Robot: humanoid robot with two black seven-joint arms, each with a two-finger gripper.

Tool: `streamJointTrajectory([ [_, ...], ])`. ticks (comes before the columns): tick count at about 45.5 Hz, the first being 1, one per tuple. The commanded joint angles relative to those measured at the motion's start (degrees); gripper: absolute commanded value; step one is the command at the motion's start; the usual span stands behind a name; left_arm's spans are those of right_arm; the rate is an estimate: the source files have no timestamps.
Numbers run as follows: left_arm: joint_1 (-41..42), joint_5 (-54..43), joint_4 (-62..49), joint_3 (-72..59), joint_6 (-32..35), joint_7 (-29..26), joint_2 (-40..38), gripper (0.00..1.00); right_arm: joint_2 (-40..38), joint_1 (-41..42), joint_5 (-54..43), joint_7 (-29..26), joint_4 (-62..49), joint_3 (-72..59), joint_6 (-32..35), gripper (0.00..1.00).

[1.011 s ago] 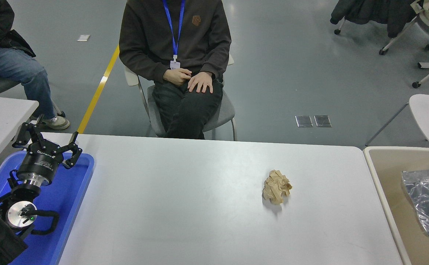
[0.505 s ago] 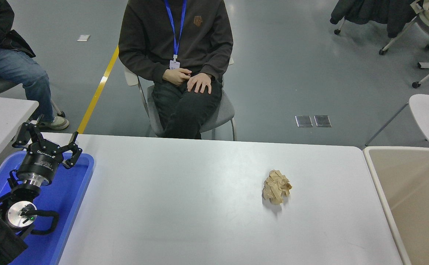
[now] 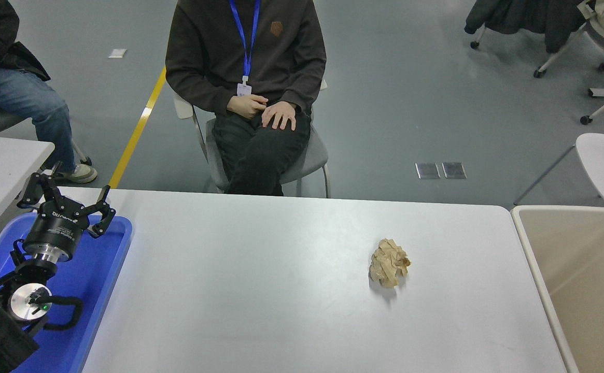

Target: Clean the table surface

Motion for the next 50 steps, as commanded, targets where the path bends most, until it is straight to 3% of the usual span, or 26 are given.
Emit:
streamJointTrajectory([
  [1, 0.0, 0.0, 0.1, 0.0, 0.0, 0.0, 0.0, 1.00, -3.2, -2.0, 0.4, 0.2, 10.3, 13.6, 0.5, 0.98],
  [14, 0.0, 0.0, 0.0, 0.0, 0.0, 0.0, 0.0, 1.00, -1.1, -6.8, -0.3, 0.2, 25.1, 28.8, 0.9, 0.98],
  [23, 0.0, 0.0, 0.1, 0.0, 0.0, 0.0, 0.0, 1.00, 1.5, -8.3, -0.6, 0.2, 31.5, 32.7, 5.0, 0.99],
  [32, 0.0, 0.0, 0.0, 0.0, 0.0, 0.0, 0.0, 1.00, 2.8, -8.2, -0.6, 0.7, 31.1, 32.2, 13.6, 0.99],
  [43, 0.0, 0.0, 0.0, 0.0, 0.0, 0.0, 0.0, 1.00, 2.9, -7.5, -0.5, 5.1, 31.2, 31.9, 22.4, 0.99],
  [50, 0.0, 0.0, 0.0, 0.0, 0.0, 0.0, 0.0, 1.00, 6.8, -7.5, -0.8, 5.9, 32.1, 31.7, 26.5, 0.99],
])
